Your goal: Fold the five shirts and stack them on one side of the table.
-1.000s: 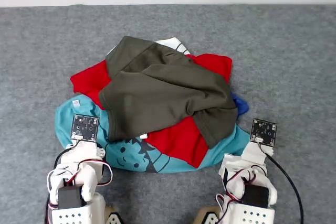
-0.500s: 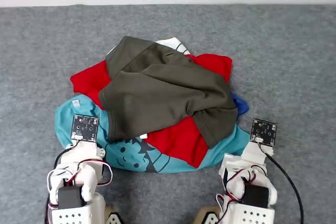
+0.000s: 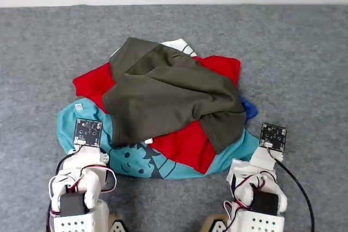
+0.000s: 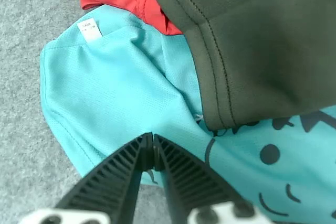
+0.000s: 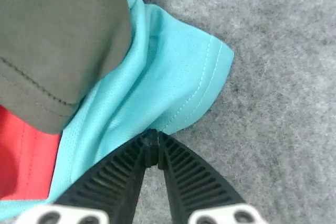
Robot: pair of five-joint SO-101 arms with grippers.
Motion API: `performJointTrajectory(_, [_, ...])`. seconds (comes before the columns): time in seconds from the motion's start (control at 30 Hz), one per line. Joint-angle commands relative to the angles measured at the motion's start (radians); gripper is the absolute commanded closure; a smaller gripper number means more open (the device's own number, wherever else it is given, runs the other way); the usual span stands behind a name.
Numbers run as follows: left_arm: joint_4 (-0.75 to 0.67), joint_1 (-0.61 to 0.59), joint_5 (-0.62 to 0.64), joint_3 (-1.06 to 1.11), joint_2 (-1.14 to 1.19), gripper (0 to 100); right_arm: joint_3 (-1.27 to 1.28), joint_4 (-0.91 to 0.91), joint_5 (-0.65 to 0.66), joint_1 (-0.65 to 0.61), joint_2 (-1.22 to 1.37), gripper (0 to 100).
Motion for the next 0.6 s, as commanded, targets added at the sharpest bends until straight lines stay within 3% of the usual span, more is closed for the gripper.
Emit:
performJointTrajectory(0.0, [0.037, 0.006, 0.002, -0.002, -0.009, 100, 0.015, -0.015, -0.006, -0.004, -0.012, 99.0])
performJointTrajectory(0.37, [0.035, -0.008, -0.002, -0.045, -0.011, 100, 0.015, -0.015, -0.006, -0.004, -0.012, 99.0])
performJointTrajectory(0.57, [0.041, -0.135, 0.003, -0.231, -0.009, 100, 0.015, -0.015, -0.006, -0.004, -0.012, 99.0])
